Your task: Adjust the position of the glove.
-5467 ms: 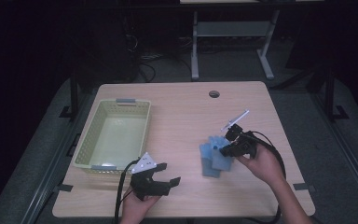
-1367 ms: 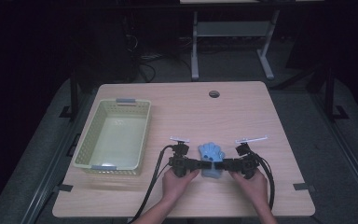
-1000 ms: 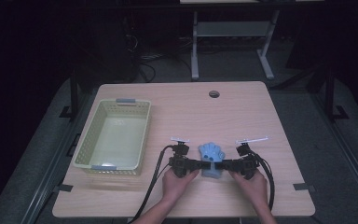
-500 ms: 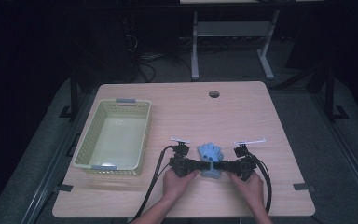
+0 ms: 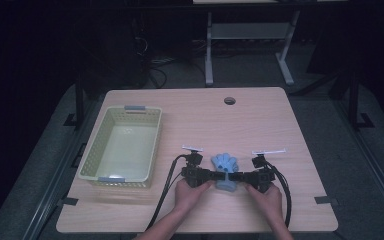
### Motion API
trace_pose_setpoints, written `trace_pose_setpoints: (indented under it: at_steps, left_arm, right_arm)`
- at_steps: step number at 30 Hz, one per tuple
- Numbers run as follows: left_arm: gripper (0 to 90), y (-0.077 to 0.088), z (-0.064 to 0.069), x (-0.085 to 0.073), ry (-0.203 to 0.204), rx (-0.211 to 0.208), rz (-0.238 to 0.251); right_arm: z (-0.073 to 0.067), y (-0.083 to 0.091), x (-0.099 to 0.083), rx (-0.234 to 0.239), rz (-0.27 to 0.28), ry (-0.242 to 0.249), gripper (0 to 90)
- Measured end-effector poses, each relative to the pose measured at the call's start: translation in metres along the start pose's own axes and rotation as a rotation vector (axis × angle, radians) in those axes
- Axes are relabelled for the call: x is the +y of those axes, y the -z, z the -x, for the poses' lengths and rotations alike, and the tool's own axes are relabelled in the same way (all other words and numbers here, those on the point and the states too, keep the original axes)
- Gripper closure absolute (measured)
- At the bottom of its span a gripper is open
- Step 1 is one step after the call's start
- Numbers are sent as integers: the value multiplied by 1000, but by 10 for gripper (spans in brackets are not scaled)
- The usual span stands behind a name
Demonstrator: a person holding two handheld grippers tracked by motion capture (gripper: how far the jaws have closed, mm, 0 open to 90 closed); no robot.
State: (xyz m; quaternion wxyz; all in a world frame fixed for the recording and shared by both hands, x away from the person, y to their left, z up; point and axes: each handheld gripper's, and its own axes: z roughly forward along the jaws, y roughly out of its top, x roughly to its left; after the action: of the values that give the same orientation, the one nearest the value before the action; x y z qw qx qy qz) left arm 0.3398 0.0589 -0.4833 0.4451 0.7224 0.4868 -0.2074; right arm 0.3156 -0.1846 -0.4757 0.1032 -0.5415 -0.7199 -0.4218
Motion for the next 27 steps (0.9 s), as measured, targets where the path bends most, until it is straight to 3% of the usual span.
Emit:
trace_pose_setpoints:
  at_steps: [4, 15, 27]
  left_arm:
    - [770, 4, -3, 2, 1, -8, 8]
    - [788, 9, -3, 4, -7, -5, 5]
    - [788, 27, 11, 14, -40, -20, 31]
  right_arm:
    - [-4, 1, 1, 12, 0, 17, 773]
    - [-12, -1, 5, 2, -2, 45, 784]
    - [-28, 9, 15, 13, 30, 89, 786]
